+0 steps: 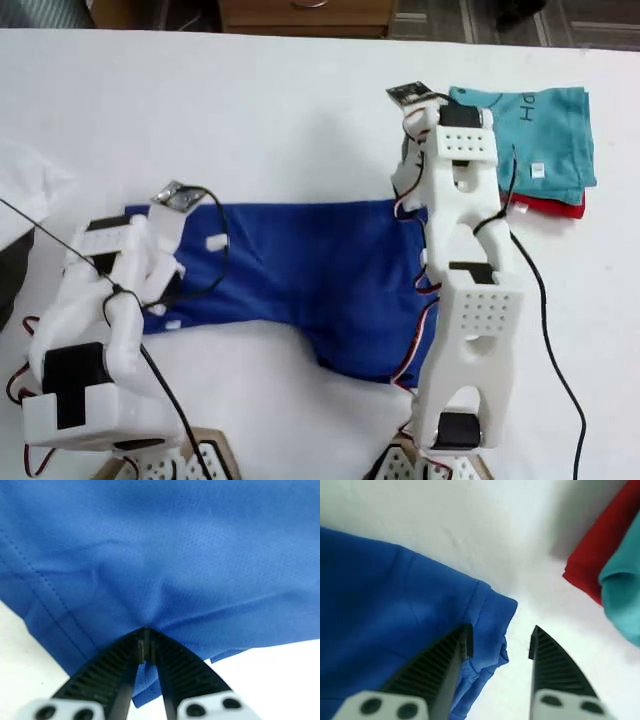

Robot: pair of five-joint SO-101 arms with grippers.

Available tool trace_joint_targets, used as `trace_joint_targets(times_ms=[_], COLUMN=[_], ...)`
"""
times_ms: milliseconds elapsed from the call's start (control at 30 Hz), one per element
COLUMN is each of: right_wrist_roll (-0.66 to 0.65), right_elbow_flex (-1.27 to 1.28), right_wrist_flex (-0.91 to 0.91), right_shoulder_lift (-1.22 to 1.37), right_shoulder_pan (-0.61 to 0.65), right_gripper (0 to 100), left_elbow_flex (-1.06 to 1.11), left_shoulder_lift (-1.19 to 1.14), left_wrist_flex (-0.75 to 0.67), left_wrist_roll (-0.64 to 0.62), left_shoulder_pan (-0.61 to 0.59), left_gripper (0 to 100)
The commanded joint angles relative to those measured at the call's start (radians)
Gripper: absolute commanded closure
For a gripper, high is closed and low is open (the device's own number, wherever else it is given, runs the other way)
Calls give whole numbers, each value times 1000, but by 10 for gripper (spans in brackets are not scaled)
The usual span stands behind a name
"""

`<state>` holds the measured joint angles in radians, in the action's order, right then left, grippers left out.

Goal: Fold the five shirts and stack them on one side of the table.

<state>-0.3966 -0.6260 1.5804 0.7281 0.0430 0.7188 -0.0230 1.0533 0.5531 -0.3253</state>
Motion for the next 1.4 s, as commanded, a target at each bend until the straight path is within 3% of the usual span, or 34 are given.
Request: trace_joint_targets(times_ms=[0, 200, 367, 867, 1067, 1367], right_wrist_roll=[5, 2, 8, -2, 0, 0], right_elbow_flex=[-43, -44, -46, -193, -227, -244], right_wrist_flex=[4, -54, -117, -99, -12, 189], right_shoulder_lift=[31, 120, 128, 137, 101, -127], right_shoulder_pan=[15, 4, -25, -113, -116, -111], right_gripper=[807, 823, 985, 975, 834, 877], left_elbow_flex=[-4, -4, -4, -4, -4, -4], left_shoulder_lift=[-5, -5, -5, -5, -5, -5], left_wrist_flex=[-55, -55, -55, -55, -55, -55], left_wrist_roll=[0, 0, 0, 0, 0, 0], left_shoulder_pan=[0, 0, -2, -2, -2, -2], left_gripper=[974, 974, 974, 974, 974, 974])
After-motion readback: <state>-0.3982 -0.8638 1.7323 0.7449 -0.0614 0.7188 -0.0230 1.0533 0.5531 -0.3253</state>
